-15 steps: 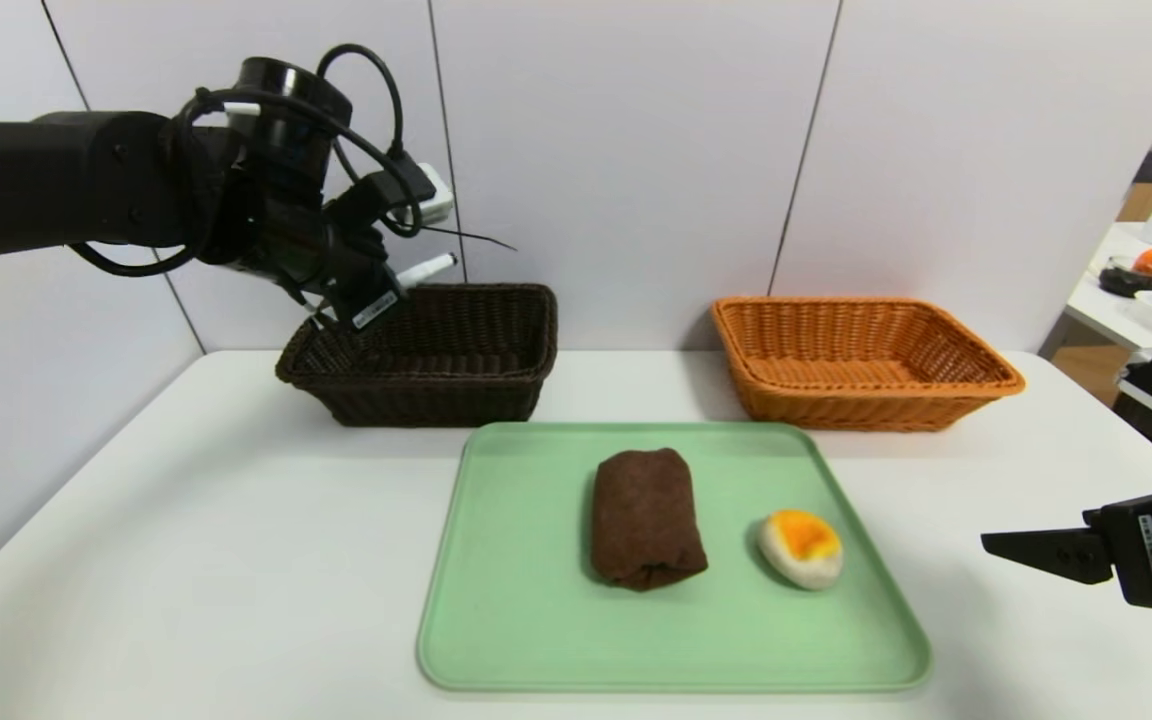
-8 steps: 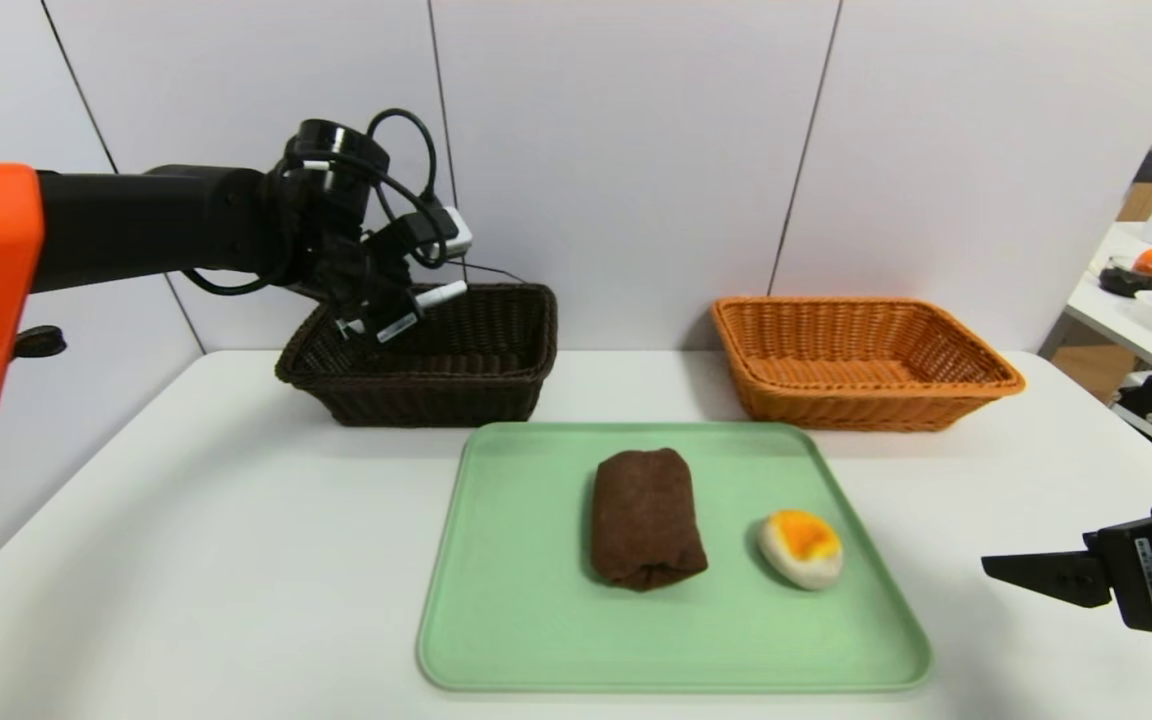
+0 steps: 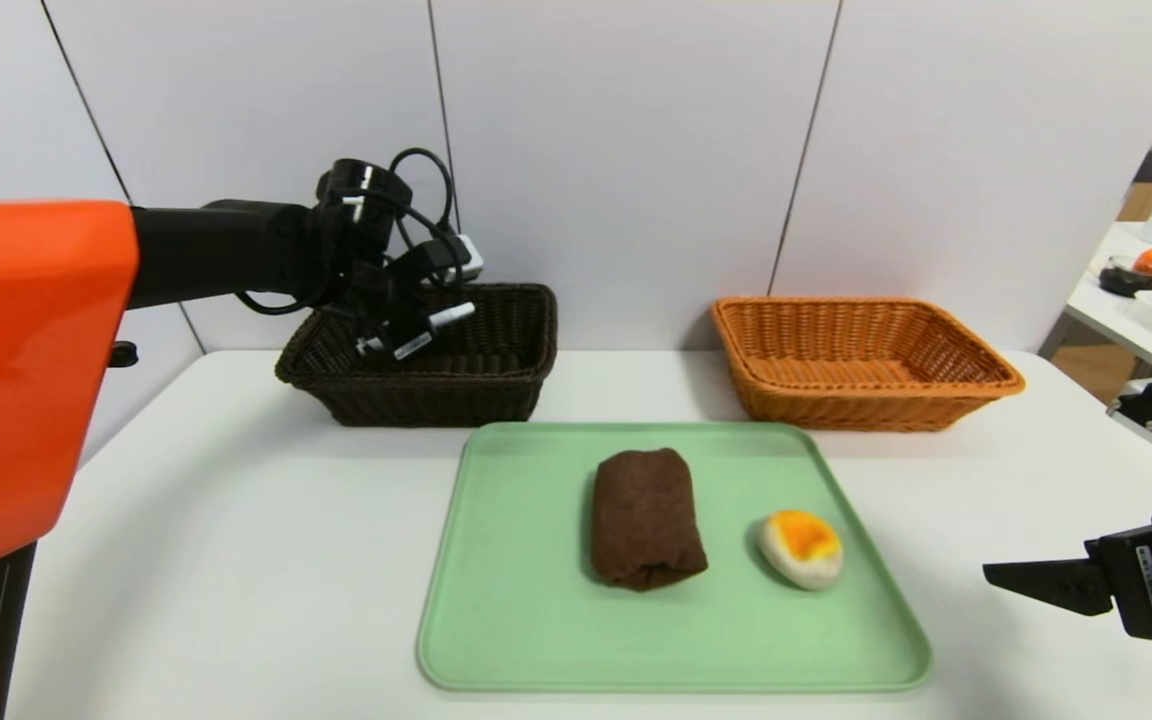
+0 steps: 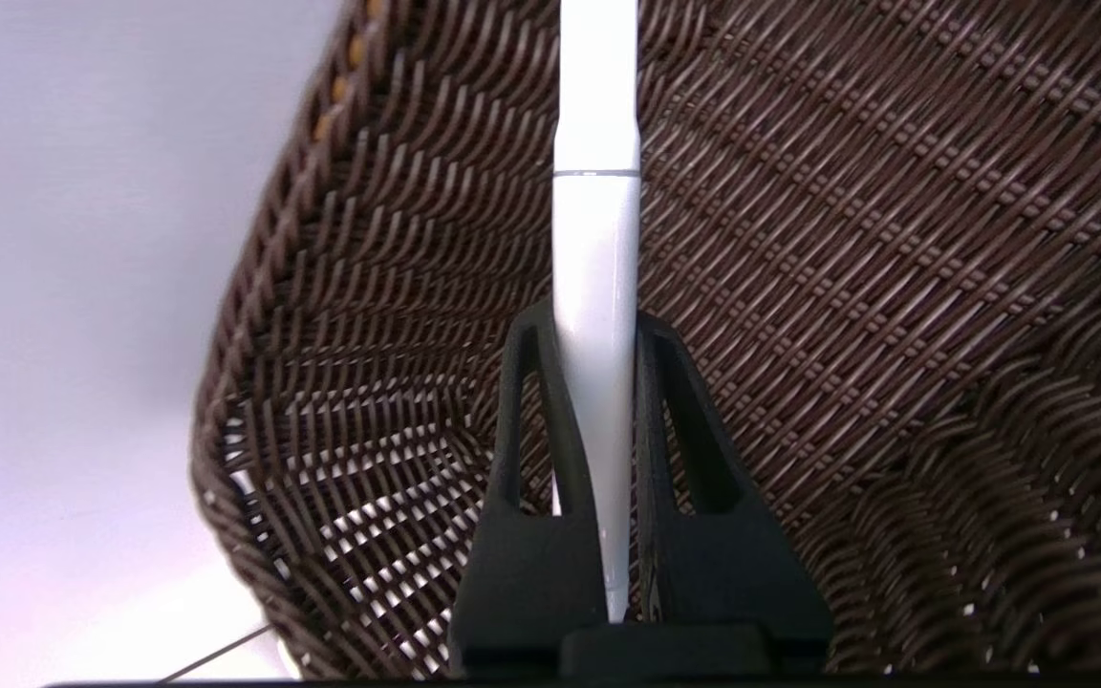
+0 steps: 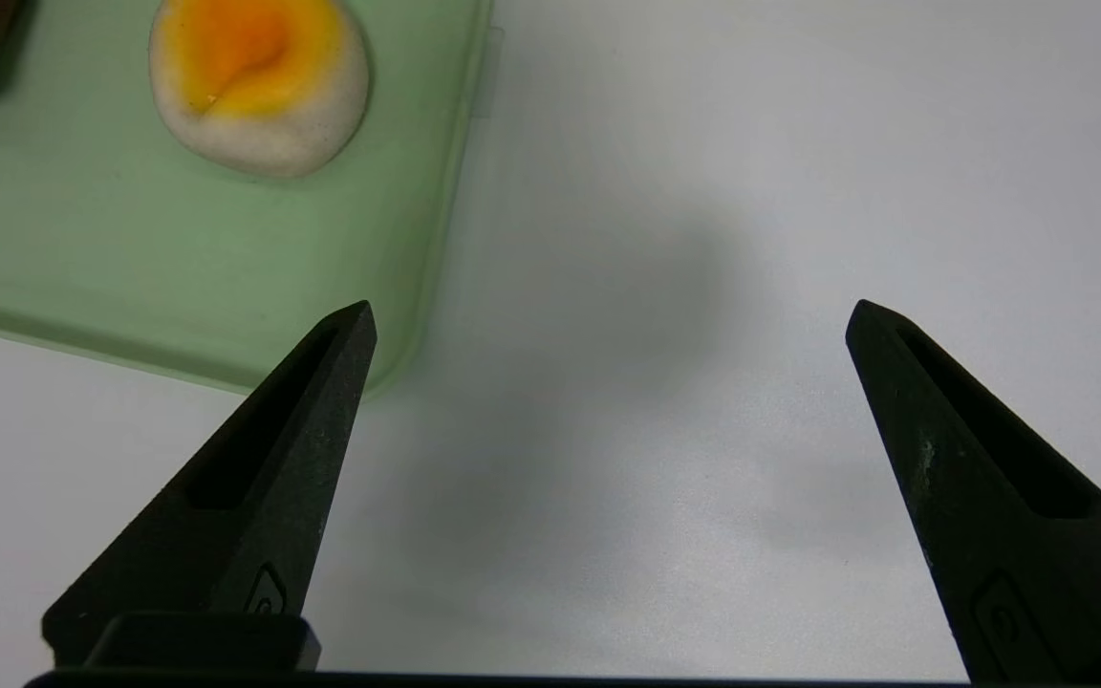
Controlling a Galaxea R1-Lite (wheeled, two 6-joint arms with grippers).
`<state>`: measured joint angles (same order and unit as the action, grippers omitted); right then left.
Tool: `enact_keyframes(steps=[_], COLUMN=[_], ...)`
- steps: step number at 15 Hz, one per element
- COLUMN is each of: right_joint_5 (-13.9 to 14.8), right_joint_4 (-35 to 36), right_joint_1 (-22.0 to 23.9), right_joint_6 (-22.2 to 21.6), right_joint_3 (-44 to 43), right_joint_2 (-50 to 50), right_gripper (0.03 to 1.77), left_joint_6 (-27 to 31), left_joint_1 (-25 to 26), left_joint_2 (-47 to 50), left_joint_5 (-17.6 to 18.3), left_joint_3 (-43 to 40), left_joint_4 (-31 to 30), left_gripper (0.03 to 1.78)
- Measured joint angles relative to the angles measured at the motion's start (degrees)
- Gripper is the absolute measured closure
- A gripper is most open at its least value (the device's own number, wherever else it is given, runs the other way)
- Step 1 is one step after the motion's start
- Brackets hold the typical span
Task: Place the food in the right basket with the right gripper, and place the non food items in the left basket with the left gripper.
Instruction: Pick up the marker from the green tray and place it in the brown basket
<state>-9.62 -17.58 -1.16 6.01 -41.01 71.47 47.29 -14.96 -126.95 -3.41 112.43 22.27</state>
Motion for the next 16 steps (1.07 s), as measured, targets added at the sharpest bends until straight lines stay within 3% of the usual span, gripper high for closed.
enact_keyframes(steps=[7, 11, 16], right_joint_5=[0.0, 0.0, 0.1], right_joint_4=[0.2, 2.0, 2.0], right_joint_1=[0.3, 0.3, 0.3], right_joint_6=[0.0, 0.0, 0.0], right_joint_3=[0.4, 0.7, 0.9], right_joint_2=[-0.1, -0.1, -0.3], right_gripper=[0.1, 0.1, 0.1], left_joint_6=[-0.1, -2.6, -8.1], left_joint_1=[0.0, 0.0, -0.1], left_joint_2=[-1.1, -1.2, 0.2], left_joint_5=[0.0, 0.0, -0.4], left_joint_3=[0.4, 0.6, 0.7], left_joint_4=[-0.2, -0.7, -4.1], left_gripper=[1.65, 1.02, 0.59])
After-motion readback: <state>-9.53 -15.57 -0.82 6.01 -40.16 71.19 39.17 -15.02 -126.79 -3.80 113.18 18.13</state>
